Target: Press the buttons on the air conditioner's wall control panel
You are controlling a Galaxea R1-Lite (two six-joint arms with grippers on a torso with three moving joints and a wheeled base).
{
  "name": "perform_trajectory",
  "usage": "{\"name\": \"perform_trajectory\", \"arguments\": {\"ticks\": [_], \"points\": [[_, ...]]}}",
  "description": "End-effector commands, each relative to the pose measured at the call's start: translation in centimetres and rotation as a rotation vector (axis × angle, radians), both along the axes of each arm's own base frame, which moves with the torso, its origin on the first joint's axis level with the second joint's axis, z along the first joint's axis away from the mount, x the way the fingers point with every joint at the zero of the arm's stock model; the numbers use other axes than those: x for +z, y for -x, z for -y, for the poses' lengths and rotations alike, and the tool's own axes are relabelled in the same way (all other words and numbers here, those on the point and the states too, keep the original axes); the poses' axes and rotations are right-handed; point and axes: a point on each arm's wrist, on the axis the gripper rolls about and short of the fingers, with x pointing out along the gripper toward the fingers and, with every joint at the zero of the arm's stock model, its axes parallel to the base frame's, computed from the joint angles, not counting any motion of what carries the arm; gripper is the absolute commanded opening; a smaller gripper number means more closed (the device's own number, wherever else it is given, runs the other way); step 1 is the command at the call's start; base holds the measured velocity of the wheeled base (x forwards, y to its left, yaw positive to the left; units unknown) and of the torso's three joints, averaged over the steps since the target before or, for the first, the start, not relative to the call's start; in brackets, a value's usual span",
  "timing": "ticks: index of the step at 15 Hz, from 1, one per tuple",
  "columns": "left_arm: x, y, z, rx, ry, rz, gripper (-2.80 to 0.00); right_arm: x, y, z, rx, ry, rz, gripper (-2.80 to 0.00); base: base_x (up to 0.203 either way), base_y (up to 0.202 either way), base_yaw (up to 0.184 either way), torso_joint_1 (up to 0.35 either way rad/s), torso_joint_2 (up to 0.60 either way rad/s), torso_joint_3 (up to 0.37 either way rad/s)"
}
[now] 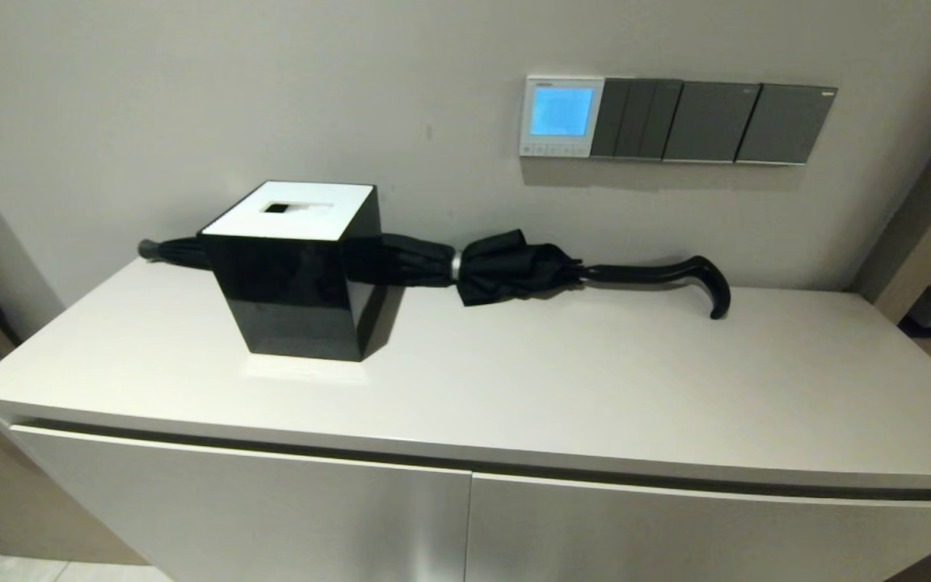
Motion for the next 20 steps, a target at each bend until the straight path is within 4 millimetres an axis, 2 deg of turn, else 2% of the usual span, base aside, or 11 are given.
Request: {"name": "perform_trajectory", "arguments": {"ticks": [1,7,14,16,20], "points": [[0.0,0.0,0.0,0.0,0.0,-0.002,-2.8,-1.6,3.8,1.5,-0.062,0.011,-0.03,-2.8,0.0,0.0,0.0,0.0,0.0,0.0],[0.0,0.0,0.0,0.0,0.0,-0.002,-2.8,-6.0,7.6,2.4,-0.101,0.01,-0.081,-2.8,0.0,0.0,0.0,0.0,0.0,0.0],[0.0,0.0,0.0,0.0,0.0,-0.001,-2.8,-8.9,7.4,1.3,-0.062,-0.221,-0.09,-2.8,0.0,0.0,0.0,0.0,0.0,0.0],[0.0,0.0,0.0,0.0,0.0,0.0,-2.8,-10.5,7.3,1.1,0.001,-0.256,-0.103,-2.8,0.0,0.0,0.0,0.0,0.0,0.0],[0.0,0.0,0.0,0.0,0.0,0.0,-2.8,-12.6,7.3,0.7,0.235,-0.251,0.044,-2.8,0.0,0.0,0.0,0.0,0.0,0.0]]}}
